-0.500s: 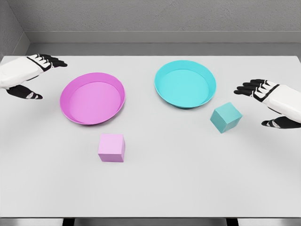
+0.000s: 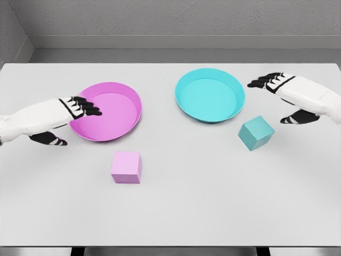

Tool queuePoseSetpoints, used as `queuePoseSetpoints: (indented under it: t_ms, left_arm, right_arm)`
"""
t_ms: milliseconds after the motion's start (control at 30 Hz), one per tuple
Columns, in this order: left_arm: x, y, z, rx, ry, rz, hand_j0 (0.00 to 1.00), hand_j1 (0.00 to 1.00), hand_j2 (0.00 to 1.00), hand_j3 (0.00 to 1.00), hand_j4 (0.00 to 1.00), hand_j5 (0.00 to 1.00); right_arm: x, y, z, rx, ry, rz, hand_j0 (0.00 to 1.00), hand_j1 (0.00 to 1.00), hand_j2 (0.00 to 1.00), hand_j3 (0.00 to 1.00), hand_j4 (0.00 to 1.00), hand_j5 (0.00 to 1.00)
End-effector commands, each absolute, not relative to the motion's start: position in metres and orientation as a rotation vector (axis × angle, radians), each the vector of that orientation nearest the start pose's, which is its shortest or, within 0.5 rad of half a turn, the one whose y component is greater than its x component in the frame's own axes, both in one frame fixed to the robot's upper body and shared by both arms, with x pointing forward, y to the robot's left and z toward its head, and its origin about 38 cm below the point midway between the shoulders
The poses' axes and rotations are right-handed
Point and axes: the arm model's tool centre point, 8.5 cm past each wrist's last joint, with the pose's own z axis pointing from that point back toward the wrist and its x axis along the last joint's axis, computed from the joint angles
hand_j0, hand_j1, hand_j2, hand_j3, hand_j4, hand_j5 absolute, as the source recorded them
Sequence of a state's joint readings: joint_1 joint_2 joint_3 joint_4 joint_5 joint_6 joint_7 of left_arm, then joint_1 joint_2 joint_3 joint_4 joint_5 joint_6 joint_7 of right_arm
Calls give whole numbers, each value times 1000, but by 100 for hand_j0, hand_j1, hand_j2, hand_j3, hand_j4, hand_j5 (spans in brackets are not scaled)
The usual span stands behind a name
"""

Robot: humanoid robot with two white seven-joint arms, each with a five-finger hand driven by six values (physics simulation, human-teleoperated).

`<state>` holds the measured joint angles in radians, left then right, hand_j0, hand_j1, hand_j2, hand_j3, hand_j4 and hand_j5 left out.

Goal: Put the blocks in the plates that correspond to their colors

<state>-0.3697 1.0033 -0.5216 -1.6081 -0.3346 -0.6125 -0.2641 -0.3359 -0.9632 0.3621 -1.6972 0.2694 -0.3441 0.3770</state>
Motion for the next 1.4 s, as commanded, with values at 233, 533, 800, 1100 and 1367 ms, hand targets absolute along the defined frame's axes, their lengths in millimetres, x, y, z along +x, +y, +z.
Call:
queuePoseSetpoints:
  t_ms: [233, 533, 800, 1100, 1367]
  left_arm:
    - [348, 295, 203, 291, -1632, -2078, 100, 100, 100, 100, 100, 100]
    - [339, 268, 186, 183, -1672, -2084, 100, 100, 100, 100, 100, 100]
    - [337, 237, 173, 132, -1715, -2117, 100, 100, 100, 100, 100, 100]
    - [346, 241, 184, 242, -1684, -2212, 100, 100, 100, 100, 100, 100]
    - [350, 241, 185, 323, -1645, -2292, 100, 100, 100, 100, 100, 100]
  right_arm:
    - [402, -332, 201, -391, -1236, 1809, 100, 100, 100, 100, 100, 100]
    - [409, -317, 182, -329, -1187, 1848, 100, 100, 100, 100, 100, 100]
    - [412, -322, 174, -324, -1155, 1841, 100, 100, 100, 100, 100, 100]
    - [412, -325, 172, -326, -1147, 1834, 81, 81, 81, 81, 81, 81]
    - [411, -323, 174, -323, -1153, 1845, 57, 57, 57, 57, 57, 57]
